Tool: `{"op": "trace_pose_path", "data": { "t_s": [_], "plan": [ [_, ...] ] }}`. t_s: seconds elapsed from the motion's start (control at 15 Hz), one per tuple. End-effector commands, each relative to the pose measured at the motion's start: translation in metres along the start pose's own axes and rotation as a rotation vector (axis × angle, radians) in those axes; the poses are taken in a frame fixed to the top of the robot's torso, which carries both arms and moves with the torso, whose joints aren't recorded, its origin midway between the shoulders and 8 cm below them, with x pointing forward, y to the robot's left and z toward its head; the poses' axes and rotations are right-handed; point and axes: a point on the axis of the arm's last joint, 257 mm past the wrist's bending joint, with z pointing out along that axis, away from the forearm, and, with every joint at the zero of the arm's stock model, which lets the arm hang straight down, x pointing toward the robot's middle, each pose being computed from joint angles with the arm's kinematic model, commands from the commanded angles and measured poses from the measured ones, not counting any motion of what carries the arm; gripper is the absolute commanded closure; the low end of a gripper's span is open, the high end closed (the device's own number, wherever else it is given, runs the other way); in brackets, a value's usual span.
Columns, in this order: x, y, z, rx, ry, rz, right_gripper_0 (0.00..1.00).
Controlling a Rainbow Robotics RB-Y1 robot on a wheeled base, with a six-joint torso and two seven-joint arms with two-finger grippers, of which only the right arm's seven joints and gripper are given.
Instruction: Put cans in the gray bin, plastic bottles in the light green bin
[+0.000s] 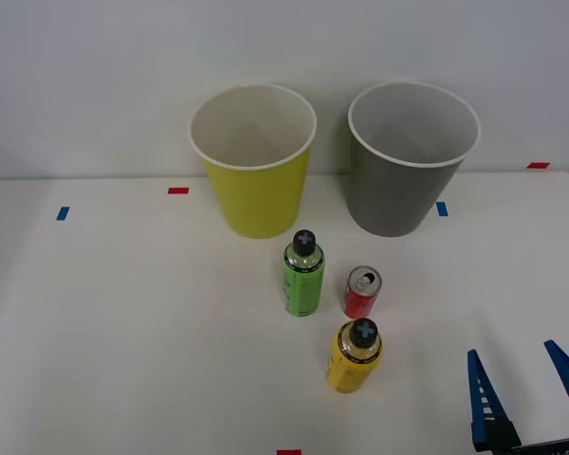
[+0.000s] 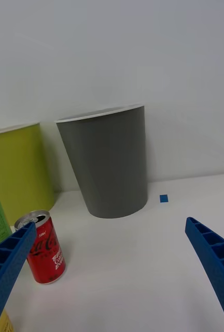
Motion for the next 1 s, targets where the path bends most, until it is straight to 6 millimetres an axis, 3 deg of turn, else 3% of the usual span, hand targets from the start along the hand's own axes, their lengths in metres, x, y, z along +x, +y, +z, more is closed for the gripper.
{"op": "trace_pose_path", "data": {
  "t_s": [0.07, 1.0],
  "plan": [
    [0.0, 0.0, 0.0, 0.0, 0.0, 0.0, 0.0],
    [0.0, 0.0, 0.0, 0.0, 0.0, 0.0, 0.0]
  ]
}}
